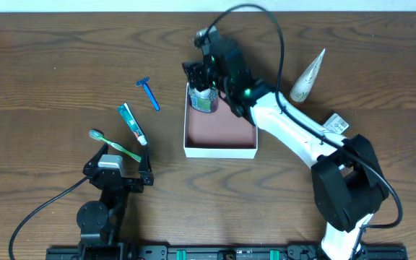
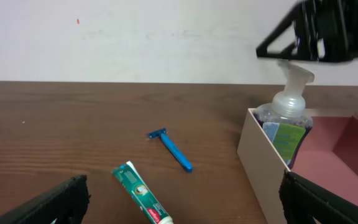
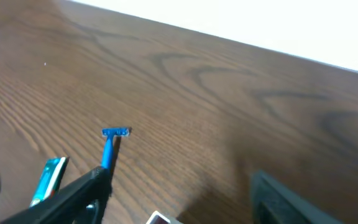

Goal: Pack container
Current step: 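Open the right gripper and lift away from the bottle, then move the right gripper to the white Pantene tube and grasp it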

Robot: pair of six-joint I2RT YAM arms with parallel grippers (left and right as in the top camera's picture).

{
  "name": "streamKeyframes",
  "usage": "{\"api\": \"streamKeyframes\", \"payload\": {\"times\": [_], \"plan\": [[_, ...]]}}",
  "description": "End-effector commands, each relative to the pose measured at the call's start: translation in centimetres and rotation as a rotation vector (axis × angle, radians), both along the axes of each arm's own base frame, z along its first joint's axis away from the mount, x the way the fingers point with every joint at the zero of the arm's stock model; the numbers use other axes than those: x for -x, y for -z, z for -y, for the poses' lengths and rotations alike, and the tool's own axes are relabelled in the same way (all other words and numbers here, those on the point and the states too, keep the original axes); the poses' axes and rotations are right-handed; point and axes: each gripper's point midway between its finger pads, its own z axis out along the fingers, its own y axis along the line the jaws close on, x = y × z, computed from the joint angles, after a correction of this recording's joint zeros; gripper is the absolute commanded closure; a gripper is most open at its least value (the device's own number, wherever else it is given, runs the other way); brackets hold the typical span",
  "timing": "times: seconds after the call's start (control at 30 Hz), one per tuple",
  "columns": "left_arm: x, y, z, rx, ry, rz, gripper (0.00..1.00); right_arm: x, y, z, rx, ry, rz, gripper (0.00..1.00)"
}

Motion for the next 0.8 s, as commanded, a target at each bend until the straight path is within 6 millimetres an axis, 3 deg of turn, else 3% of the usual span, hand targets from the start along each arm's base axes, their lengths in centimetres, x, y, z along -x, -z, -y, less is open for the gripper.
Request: {"api": "streamKeyframes", "payload": {"times": [0.0, 0.17, 0.27, 0.43, 0.57, 0.77], "plan": [[0.1, 1.5, 0.2, -0.004, 0.015, -0.045, 0.02, 0.0, -4.8, -1.3, -0.003, -0.046, 0.078, 0.23], [0.1, 1.5, 0.2, -0.004, 0.015, -0.045, 0.02, 0.2, -8.6, -1.0, 0.016, -0.047, 0.064, 0.18], [0.1, 1.5, 0.2, -0.004, 0.015, -0.045, 0.02, 0.3, -10.5, 1.0, 0.046, 0.025, 0.021, 0.14], [0.1, 1.5, 0.2, -0.004, 0.015, -0.045, 0.02, 1.4, -12.0, 9.0, 0.200, 0.339, -0.103, 0.12], [0.1, 1.5, 0.2, -0.004, 0.015, -0.045, 0.02, 2.5, -11.3, 14.6, 0.309, 0.532, -0.184, 0.11], [0.1, 1.5, 0.2, -0.004, 0.015, -0.045, 0.02, 2.9, -9.6, 20.3, 0.331, 0.720, -0.291, 0.10]]}}
